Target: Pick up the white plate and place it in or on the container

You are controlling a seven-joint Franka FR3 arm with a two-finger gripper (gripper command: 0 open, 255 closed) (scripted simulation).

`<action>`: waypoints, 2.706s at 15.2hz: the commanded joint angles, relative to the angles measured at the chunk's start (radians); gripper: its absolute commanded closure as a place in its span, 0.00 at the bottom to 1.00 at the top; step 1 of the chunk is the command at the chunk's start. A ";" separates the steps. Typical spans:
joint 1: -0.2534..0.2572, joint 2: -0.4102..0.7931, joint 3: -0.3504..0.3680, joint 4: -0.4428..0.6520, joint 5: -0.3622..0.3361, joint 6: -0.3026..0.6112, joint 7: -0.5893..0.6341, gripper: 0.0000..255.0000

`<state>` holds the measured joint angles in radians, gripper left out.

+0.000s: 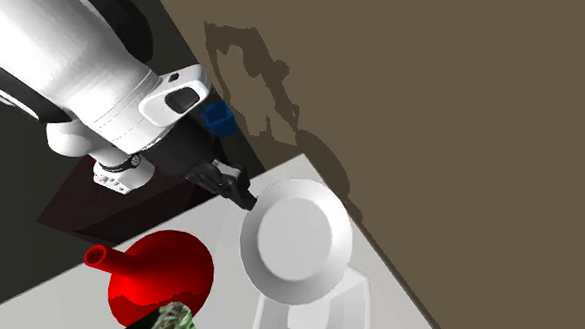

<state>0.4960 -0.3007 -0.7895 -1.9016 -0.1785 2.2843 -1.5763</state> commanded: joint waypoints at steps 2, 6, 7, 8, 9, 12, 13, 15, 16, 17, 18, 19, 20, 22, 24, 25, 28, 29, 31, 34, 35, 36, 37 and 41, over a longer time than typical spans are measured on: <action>0.047 0.101 -0.130 0.100 0.130 -0.012 -0.136 1.00; 0.066 0.343 -0.325 0.278 0.463 -0.083 -0.386 1.00; 0.026 0.418 -0.344 0.328 0.564 -0.117 -0.449 1.00; 0.011 0.408 -0.321 0.310 0.553 -0.101 -0.446 1.00; 0.012 0.403 -0.317 0.294 0.549 -0.086 -0.446 1.00; 0.021 0.392 -0.315 0.247 0.543 -0.043 -0.451 1.00; 0.023 0.390 -0.314 0.232 0.543 -0.029 -0.454 1.00; 0.027 0.386 -0.312 0.203 0.544 -0.002 -0.460 1.00; 0.028 0.385 -0.311 0.190 0.546 0.011 -0.463 1.00; 0.029 0.384 -0.310 0.176 0.548 0.024 -0.467 1.00; 0.029 0.384 -0.309 0.163 0.551 0.037 -0.471 1.00; 0.030 0.385 -0.308 0.150 0.555 0.049 -0.476 1.00; 0.030 0.385 -0.307 0.137 0.560 0.062 -0.481 1.00; 0.029 0.388 -0.304 0.113 0.571 0.086 -0.493 1.00; 0.027 0.393 -0.301 0.090 0.585 0.109 -0.507 1.00; 0.026 0.395 -0.299 0.082 0.591 0.118 -0.513 1.00; 0.026 0.395 -0.299 0.082 0.591 0.118 -0.512 1.00; 0.026 0.394 -0.300 0.083 0.589 0.116 -0.511 1.00; 0.105 0.243 -0.306 -0.055 0.483 0.314 -0.407 0.00; 0.097 0.035 -0.205 -0.325 0.368 0.757 -0.232 0.00; 0.129 0.052 -0.230 -0.313 0.418 0.761 -0.271 0.00; 0.174 0.065 -0.272 -0.302 0.448 0.766 -0.295 0.00; 0.226 0.077 -0.320 -0.291 0.477 0.770 -0.318 0.00; 0.544 0.122 -0.619 -0.234 0.608 0.785 -0.424 0.00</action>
<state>0.9227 -0.1914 -1.2977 -2.1547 0.3824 3.0642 -1.9617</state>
